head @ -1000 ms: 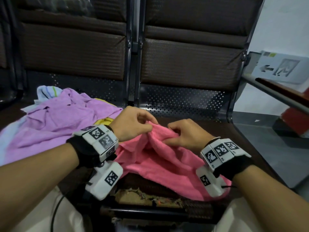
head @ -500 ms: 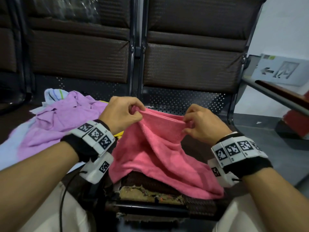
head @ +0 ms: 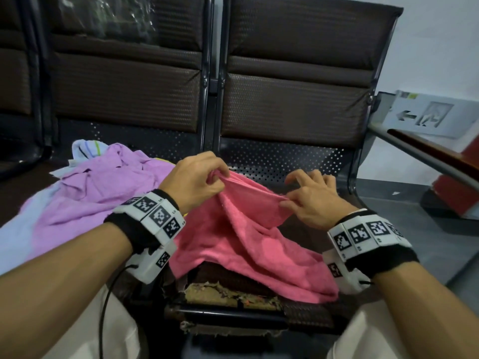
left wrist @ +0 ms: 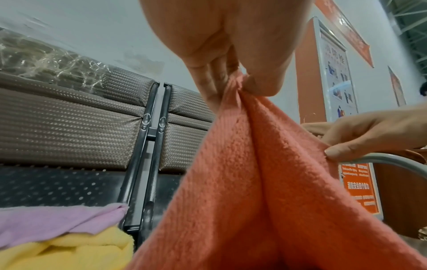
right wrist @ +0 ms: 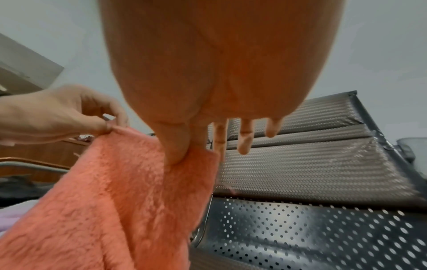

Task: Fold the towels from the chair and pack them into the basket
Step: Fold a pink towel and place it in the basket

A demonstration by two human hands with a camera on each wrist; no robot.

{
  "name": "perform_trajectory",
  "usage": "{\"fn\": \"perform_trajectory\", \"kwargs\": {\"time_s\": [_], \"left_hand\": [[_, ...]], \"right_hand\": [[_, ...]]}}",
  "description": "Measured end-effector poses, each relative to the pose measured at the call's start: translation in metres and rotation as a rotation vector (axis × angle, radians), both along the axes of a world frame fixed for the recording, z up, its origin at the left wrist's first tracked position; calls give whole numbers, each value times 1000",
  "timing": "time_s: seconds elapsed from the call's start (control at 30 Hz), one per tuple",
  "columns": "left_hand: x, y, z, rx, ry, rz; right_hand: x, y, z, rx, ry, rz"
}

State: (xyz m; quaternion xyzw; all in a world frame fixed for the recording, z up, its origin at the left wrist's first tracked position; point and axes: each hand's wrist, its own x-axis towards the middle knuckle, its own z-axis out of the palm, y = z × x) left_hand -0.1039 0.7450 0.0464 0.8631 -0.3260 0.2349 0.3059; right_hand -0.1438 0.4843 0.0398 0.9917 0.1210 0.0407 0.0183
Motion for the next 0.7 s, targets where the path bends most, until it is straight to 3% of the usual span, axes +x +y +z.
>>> {"fn": "perform_trajectory", "kwargs": {"time_s": [0.17, 0.33, 0.47, 0.63, 0.7], "left_hand": [[4, 6, -1, -26, 32, 53], [6, 5, -2, -33, 25, 50], [5, -1, -1, -123, -9, -3], [-5, -14, 9, -330, 104, -18], [-10, -19, 19, -434, 209, 14]], "right_hand": [[-3, -5, 9, 302, -152, 16], [-5, -5, 11, 453, -291, -12], [-3, -7, 10, 668, -254, -31], [-1, -6, 18, 563, -165, -117], [-4, -1, 29, 819, -179, -147]]}}
